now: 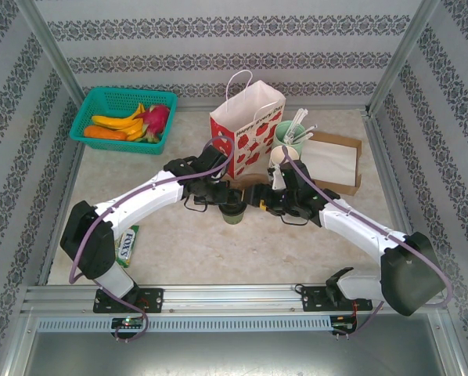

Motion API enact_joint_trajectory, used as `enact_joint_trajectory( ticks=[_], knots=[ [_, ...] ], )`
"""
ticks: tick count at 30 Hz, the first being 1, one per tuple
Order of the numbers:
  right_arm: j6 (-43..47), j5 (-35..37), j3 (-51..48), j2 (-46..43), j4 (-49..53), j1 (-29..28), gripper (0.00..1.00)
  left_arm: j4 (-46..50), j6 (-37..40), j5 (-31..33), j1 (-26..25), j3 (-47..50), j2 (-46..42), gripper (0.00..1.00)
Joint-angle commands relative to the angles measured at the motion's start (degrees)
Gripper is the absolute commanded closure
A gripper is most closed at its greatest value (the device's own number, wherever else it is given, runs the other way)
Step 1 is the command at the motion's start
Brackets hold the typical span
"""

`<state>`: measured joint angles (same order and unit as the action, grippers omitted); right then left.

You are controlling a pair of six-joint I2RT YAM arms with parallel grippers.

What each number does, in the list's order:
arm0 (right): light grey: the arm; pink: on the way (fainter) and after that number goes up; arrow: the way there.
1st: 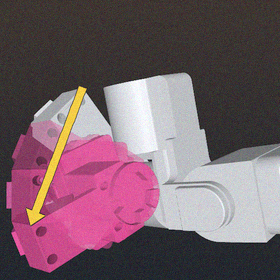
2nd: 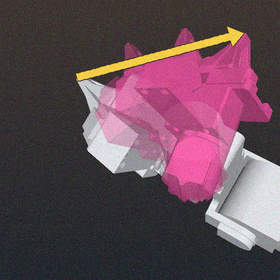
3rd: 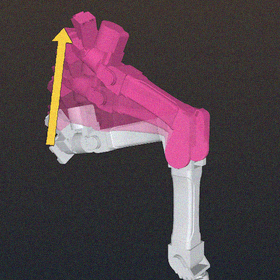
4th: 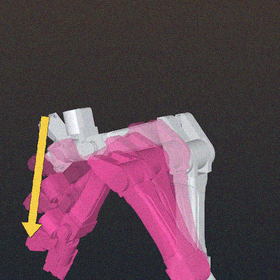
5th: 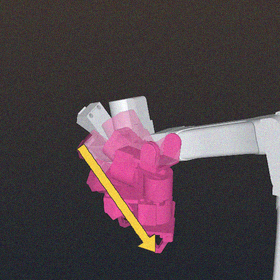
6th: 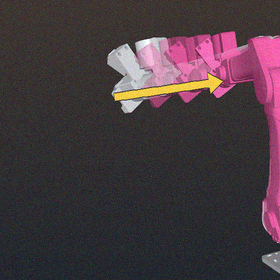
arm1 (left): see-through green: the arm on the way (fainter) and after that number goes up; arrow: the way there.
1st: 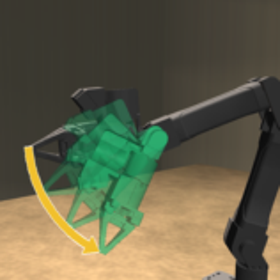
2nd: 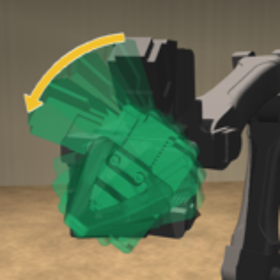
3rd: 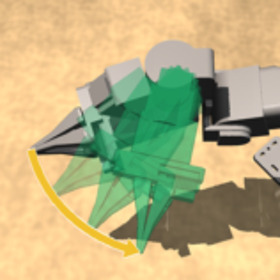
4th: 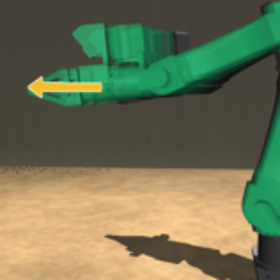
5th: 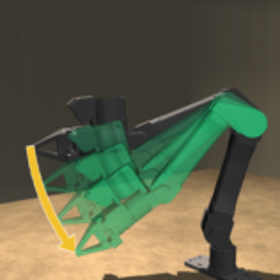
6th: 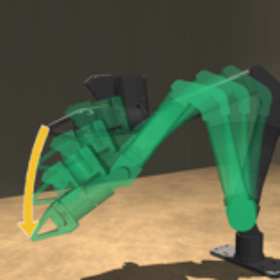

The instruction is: Pack the takeout coffee

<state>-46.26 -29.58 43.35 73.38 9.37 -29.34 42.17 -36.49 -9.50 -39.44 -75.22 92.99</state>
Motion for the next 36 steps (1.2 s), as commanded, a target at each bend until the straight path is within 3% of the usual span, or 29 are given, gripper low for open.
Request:
enact_joint_trajectory(
  ticks=[1, 4, 11, 36],
  knots=[
    [0.4, 0.2, 0.3, 0.2, 2.0, 0.3, 0.38, 5.0, 0.8, 1.6, -1.2, -0.9, 2.2, 1.0],
    [0.6, -0.8, 0.5, 0.7, 1.5, 0.4, 0.48, 4.8, 0.7, 1.6, -1.2, -1.0, 2.2, 1.0],
    [0.9, -2.4, 2.3, 2.9, 0.7, 0.3, 0.56, 4.8, 0.8, 1.3, -1.3, -1.3, 2.7, 1.0],
    [2.3, 1.7, 4.7, 8.3, 8.6, -2.2, 0.71, 4.7, 1.2, 1.0, -1.4, -2.1, 3.6, 1.0]
  ],
)
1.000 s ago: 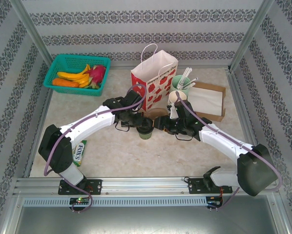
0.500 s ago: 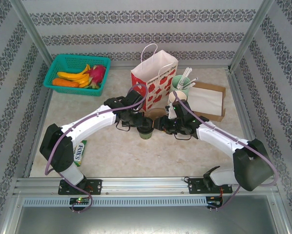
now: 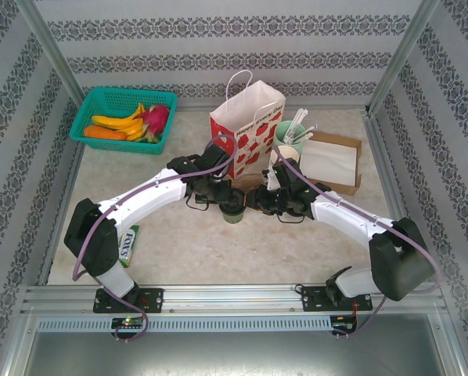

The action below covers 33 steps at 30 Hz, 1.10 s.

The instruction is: Pack the takeout coffee

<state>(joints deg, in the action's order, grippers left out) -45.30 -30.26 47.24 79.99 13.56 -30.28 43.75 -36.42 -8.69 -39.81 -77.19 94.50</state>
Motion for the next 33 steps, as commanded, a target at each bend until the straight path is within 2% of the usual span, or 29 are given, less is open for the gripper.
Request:
enact_joint_trajectory(
  ticks=[1, 12, 22, 33],
  knots=[
    [1.5, 3.0, 1.1, 1.9, 5.1, -1.4, 0.72, 3.1, 1.1, 0.1, -1.1, -0.2, 2.1, 1.0],
    [2.5, 8.1, 3.3, 3.4, 11.8, -2.0, 0.8, 2.7, 1.3, -0.3, -1.1, 0.3, 2.2, 1.0],
    [2.6, 13.1, 6.5, 6.5, 19.9, -2.9, 0.81, 5.0, -0.1, -1.6, -0.4, -0.5, 4.6, 1.0],
    [0.6, 14.3, 2.9, 11.5, 20.8, -2.9, 0.82, 9.3, -2.9, -5.0, 2.7, 0.6, 10.7, 1.0]
  ],
)
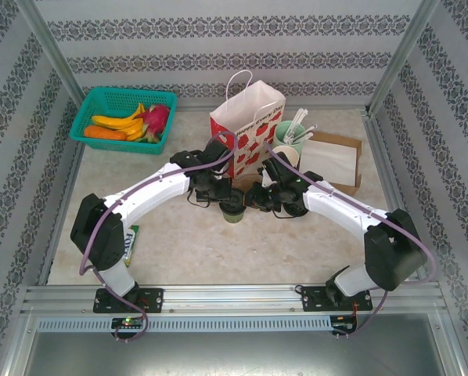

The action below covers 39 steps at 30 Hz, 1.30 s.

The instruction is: Pack the takeout coffee

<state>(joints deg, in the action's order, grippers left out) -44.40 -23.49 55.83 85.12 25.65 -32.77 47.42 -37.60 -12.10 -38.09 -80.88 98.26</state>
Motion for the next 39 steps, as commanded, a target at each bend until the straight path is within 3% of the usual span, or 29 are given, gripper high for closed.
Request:
enact_joint_trajectory(
  ticks=[1, 7, 11, 16, 20, 22, 39],
  knots=[
    [-0.3, 7.5, -6.4, 6.7, 8.7, -0.4, 0.82, 5.8, -2.0, -2.4, 1.2, 5.1, 7.6, 1.0],
    [-0.5, 6.8, -9.8, 7.1, 7.8, -0.7, 0.81, 4.5, -3.0, -7.8, 1.2, 10.5, 11.5, 1.0],
    [-0.9, 3.6, -7.3, 4.1, 4.4, -0.9, 0.77, 6.4, -0.7, -4.6, 1.2, 6.5, 10.5, 1.0],
    [-1.5, -2.5, -2.9, -1.5, -3.8, -0.5, 0.64, 7.4, 4.8, 1.7, 0.9, -0.9, 5.2, 1.0],
    [-0.4, -3.1, -0.4, -4.0, -4.3, 0.4, 0.61, 5.6, 10.2, 1.9, 0.0, -3.3, 1.1, 1.0],
    [-0.6, -3.9, -0.5, -4.9, -5.4, 1.0, 0.54, 5.5, 11.7, 2.2, -0.2, -4.2, -0.3, 1.0],
    [-2.4, 0.5, 0.6, -1.4, -3.0, 2.3, 0.69, 7.7, 19.2, 1.4, -3.8, -7.5, 1.1, 1.0]
  ],
)
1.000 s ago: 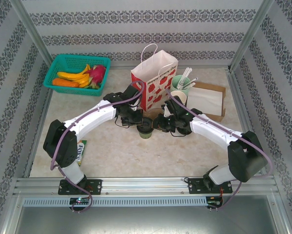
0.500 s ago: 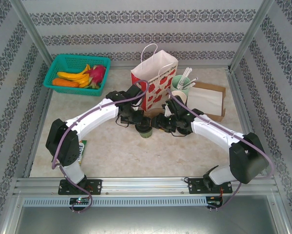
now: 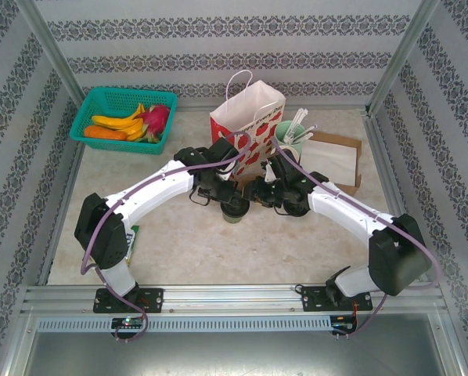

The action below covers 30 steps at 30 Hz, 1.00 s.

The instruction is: Pack the takeout coffee

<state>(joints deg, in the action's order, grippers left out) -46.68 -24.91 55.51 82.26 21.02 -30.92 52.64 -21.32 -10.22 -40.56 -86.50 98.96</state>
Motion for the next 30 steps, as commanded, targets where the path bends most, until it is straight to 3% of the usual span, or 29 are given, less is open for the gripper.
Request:
enact_joint_trajectory(
  ticks=[1, 12, 16, 30],
  knots=[
    [-0.3, 1.9, 0.5, 1.8, 1.6, 0.4, 0.69, 2.5, 3.1, -0.5, -1.4, -1.9, 0.5, 1.0],
    [-0.6, 1.6, -1.7, -3.2, -1.4, 2.4, 0.67, 0.4, 2.9, 1.7, -1.7, 3.0, 1.2, 1.0],
    [-0.5, -0.4, -2.1, -1.4, -1.1, 3.2, 0.7, 0.2, 2.8, 1.4, -1.7, 2.6, 1.2, 1.0],
    [0.7, -5.7, -3.8, 1.9, -1.6, 1.9, 0.68, -1.1, 1.4, -0.2, -2.2, 2.3, 2.3, 1.0]
  ],
)
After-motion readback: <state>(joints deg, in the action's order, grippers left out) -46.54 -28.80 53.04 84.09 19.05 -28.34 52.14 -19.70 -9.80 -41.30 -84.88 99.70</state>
